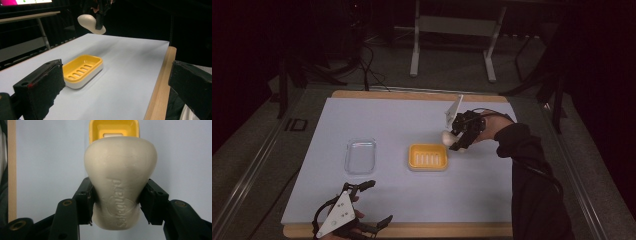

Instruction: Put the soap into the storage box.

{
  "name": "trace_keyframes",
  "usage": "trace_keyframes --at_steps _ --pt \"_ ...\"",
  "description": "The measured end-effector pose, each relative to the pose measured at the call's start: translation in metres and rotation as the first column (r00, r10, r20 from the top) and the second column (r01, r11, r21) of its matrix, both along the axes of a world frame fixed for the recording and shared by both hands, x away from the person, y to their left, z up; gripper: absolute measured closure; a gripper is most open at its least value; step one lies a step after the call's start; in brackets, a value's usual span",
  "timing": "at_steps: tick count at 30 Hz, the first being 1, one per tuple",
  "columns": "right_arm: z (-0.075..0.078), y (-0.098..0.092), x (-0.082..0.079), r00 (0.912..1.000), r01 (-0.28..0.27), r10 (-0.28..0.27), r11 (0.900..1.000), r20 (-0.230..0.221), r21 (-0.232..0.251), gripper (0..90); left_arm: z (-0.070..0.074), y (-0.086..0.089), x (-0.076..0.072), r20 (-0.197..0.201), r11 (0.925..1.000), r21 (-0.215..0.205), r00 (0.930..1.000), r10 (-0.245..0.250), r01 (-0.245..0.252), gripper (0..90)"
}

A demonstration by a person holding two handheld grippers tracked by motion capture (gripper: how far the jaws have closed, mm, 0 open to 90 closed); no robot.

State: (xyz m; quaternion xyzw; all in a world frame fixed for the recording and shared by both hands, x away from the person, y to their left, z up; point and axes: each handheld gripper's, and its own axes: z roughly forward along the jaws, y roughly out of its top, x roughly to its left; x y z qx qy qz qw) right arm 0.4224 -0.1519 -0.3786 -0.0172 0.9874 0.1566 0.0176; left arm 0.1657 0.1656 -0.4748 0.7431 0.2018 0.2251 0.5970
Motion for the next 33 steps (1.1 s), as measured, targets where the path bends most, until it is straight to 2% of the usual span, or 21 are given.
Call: trace_keyframes --at_steps 10,21,25,33 --pt "0.002 0.016 0.001 0.9994 -0.028 0.028 1.000 0.022 -0.004 49.5 0.000 0.000 0.000 0.001 1.0000 -0.001 1.0000 -0.001 0.001 0.6" --pt "0.003 0.033 0.000 0.9989 -0.043 0.043 0.999 0.017 0.020 49.5 0.000 0.000 -0.001 0.004 1.0000 -0.002 1.0000 -0.002 0.002 0.6" --pt "0.001 0.041 -0.001 0.9984 -0.053 0.052 0.999 0.020 0.011 49.5 0.001 0.001 -0.001 0.004 1.0000 -0.002 1.0000 -0.002 0.002 0.6" --pt "-0.005 0.050 -0.001 0.9978 -0.065 0.064 0.997 0.014 0.030 49.5 0.001 0.001 -0.001 0.004 1.0000 -0.002 1.0000 -0.004 0.004 0.5"
